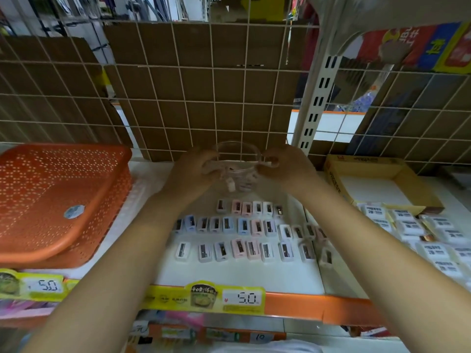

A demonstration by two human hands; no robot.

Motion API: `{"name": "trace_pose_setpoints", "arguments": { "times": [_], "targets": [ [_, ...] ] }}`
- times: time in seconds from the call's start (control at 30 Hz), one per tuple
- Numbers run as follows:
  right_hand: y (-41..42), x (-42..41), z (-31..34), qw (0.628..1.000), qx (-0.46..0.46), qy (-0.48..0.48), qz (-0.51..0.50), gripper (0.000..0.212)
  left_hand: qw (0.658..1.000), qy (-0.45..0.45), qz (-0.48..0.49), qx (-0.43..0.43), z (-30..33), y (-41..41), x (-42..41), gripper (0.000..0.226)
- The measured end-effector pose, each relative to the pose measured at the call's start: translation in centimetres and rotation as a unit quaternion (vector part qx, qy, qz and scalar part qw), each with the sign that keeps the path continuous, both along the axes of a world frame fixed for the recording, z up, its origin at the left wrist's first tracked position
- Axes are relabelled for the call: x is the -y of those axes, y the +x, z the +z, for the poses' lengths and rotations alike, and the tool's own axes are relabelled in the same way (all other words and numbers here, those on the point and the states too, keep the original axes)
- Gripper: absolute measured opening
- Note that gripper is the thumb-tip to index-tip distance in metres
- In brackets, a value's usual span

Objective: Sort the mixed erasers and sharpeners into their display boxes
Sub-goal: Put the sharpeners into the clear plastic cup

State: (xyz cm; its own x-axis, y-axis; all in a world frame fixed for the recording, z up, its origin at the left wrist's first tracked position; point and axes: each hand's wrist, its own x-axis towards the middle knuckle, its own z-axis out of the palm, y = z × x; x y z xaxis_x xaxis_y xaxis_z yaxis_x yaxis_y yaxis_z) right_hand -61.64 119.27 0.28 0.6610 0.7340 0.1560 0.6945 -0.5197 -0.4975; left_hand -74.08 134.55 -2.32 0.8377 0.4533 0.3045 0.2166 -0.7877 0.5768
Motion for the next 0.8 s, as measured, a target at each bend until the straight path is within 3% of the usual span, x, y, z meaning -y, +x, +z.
{"name": "trace_pose_setpoints", "arguments": {
  "times": [0.17, 0.33, 0.57, 0.8],
  "targets": [
    [-1.3, 4.6, -2.1, 0.996, -0.058, -0.072, 0.005, 0.034, 0.995, -0.043, -0.051, -0.073, -2.4, -2.5, 1.4, 0.034],
    [-0.9, 6.1, -4.3, 0.987, -0.087, -0.137, -0.018, 0.046, 0.988, -0.032, -0.036, -0.150, -5.0, -2.0, 0.5, 0.030],
    [-0.5, 4.7, -4.7, 0.984, -0.103, -0.140, -0.026, 0.055, 0.976, -0.092, -0.024, -0.197, -4.4, -0.5, 0.4, 0.033],
    [-0.5, 4.2, -4.5, 0.984, -0.100, -0.146, -0.013, 0.036, 0.969, -0.107, -0.024, -0.219, -4.0, 0.1, 0.0, 0.035]
  ]
}}
